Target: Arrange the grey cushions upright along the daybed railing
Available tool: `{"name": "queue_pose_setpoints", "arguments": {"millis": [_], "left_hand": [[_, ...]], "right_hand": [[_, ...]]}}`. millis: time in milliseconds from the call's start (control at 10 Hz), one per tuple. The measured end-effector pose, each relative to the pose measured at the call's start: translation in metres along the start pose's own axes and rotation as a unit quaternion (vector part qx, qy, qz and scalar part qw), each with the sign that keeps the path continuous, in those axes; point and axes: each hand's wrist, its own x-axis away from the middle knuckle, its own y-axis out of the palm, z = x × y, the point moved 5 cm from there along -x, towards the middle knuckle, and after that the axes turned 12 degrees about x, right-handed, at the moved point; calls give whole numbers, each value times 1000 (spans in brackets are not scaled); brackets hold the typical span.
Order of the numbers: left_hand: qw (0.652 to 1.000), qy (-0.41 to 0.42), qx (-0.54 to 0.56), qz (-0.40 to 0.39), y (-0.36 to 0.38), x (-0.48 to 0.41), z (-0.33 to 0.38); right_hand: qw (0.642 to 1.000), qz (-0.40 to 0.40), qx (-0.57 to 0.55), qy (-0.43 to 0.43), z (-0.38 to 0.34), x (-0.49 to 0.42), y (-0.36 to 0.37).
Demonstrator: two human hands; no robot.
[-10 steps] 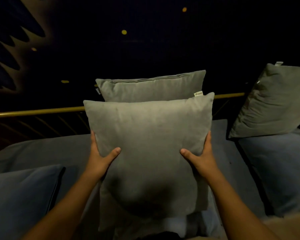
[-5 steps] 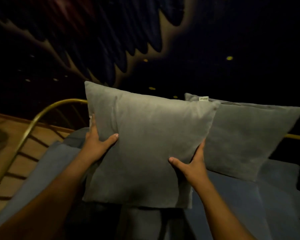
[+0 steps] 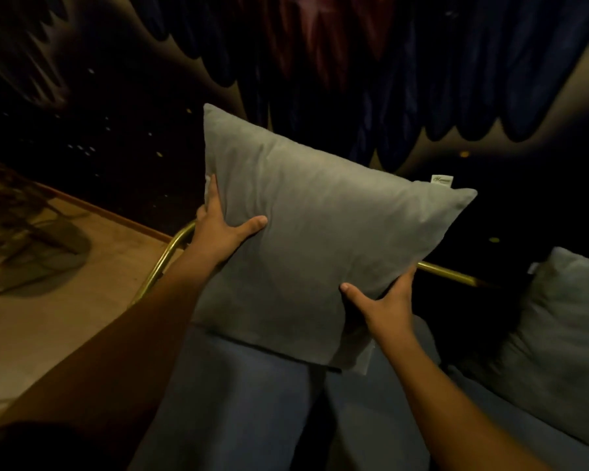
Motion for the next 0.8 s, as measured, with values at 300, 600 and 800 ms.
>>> {"name": "queue_pose_setpoints", "arguments": {"millis": [300,600,800], "left_hand": [[994,-85,-61,-37,4,-75,-97],[992,-90,-81,-36,33,-69,-136],[992,-64,-67,-86,52,-15,-124]], "right_hand": [[995,-62,65,44,-2,-50,100],[976,-134,154,70,12,-60,121],[973,-167,138,75,42,-35,93]]}}
